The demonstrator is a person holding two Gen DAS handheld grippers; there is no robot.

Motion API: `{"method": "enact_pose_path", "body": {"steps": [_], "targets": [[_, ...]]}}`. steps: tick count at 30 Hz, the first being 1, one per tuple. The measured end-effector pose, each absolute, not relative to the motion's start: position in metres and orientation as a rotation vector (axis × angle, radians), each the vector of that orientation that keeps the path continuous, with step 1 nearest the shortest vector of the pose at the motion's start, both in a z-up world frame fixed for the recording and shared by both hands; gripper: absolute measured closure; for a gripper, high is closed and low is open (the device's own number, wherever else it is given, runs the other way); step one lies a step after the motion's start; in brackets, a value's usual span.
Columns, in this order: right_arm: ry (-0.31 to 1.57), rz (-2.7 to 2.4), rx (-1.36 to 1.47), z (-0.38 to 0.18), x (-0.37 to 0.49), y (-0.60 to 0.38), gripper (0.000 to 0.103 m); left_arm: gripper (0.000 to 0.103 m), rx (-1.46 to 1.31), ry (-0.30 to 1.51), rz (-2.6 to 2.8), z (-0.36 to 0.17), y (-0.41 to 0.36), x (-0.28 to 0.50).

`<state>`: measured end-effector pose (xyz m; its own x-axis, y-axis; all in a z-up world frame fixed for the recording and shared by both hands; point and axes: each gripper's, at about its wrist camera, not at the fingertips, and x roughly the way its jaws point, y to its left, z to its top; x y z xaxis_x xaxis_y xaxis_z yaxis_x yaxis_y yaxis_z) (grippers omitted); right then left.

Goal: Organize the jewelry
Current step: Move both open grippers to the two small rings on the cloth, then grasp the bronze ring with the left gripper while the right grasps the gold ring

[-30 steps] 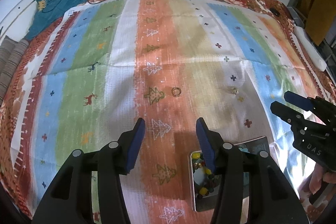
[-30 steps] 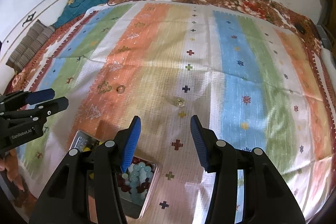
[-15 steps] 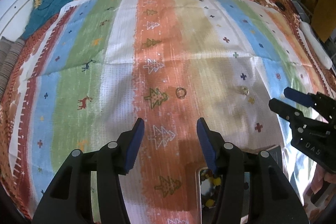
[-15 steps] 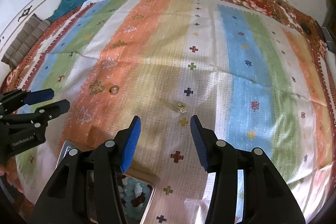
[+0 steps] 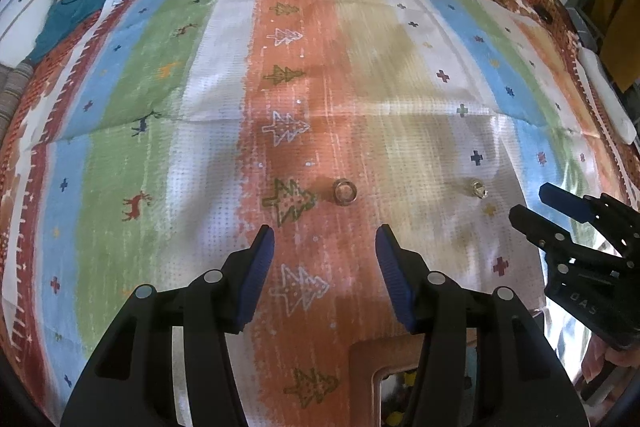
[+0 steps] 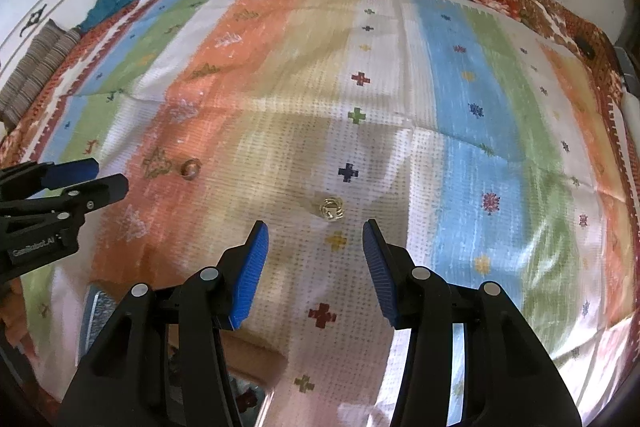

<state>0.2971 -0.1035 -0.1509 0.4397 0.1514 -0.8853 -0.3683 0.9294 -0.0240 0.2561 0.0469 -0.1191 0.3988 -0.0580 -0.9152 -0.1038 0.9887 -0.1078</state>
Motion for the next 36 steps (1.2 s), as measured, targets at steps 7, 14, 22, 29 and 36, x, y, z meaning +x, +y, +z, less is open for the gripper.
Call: {"method": "enact_pose_path", "body": {"steps": [7, 14, 22, 29, 36], "targets": [[1.100, 0.311, -0.239, -0.167, 0.309, -0.103, 0.054, 0.050, -0.139, 1.174, 0.014, -0.125, 0.045, 0.269], [1.110, 0.307, -0.251, -0.175, 0.317, -0.101, 0.054, 0.050, -0.135, 1.184, 0.016, -0.133, 0.045, 0.279], [1.128, 0.291, -0.259, -0.184, 0.328, -0.100, 0.054, 0.050, -0.103, 1.210, -0.004, -0.144, 0.037, 0.289], [1.157, 0.287, -0.259, -0.197, 0.338, -0.100, 0.054, 0.050, -0.099, 1.233, -0.005, -0.156, 0.040, 0.297], [1.163, 0.286, -0.264, -0.202, 0.345, -0.098, 0.054, 0.052, -0.119, 1.253, -0.007, -0.167, 0.043, 0.305]]}}
